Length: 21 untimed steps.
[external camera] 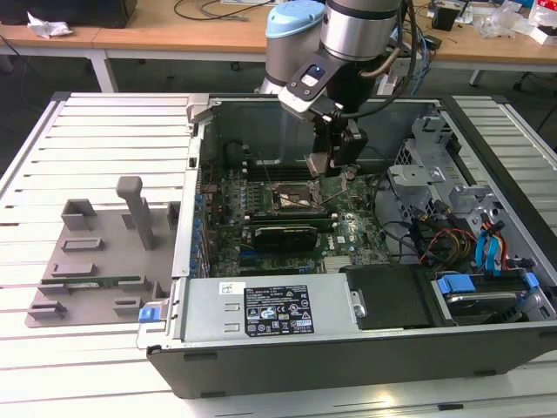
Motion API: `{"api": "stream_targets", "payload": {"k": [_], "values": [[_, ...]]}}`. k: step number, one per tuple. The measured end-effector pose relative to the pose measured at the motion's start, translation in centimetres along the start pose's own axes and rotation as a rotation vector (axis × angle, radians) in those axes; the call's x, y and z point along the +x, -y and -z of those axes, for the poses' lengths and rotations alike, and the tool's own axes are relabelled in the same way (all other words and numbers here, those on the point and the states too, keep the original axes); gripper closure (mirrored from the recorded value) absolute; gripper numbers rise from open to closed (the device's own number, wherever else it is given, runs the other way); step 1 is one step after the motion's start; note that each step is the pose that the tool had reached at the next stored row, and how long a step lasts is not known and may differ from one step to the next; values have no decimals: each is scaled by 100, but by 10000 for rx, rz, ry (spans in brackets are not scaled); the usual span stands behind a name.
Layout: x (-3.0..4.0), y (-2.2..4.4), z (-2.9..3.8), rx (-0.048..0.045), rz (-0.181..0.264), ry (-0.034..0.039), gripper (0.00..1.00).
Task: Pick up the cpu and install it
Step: 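Place the cpu into insertion slot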
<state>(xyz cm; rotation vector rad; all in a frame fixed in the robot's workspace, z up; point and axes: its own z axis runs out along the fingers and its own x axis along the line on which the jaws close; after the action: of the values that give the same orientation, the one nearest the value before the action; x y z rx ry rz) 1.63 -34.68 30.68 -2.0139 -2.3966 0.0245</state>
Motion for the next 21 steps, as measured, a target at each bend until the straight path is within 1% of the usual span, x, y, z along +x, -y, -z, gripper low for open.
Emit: {"api": "stream_targets", "payload": {"k": [2, 8, 14, 16, 19, 21], "values": [[0, 0, 0, 1, -264, 0, 45], [0, 0, 0, 4, -748, -1, 45], [0, 0, 0, 7, -1682, -8, 45], [0, 0, 0, 8, -1870, -9, 45], [0, 0, 0, 10, -2508, -14, 45], [0, 0, 0, 11, -2773, -14, 45]]}}
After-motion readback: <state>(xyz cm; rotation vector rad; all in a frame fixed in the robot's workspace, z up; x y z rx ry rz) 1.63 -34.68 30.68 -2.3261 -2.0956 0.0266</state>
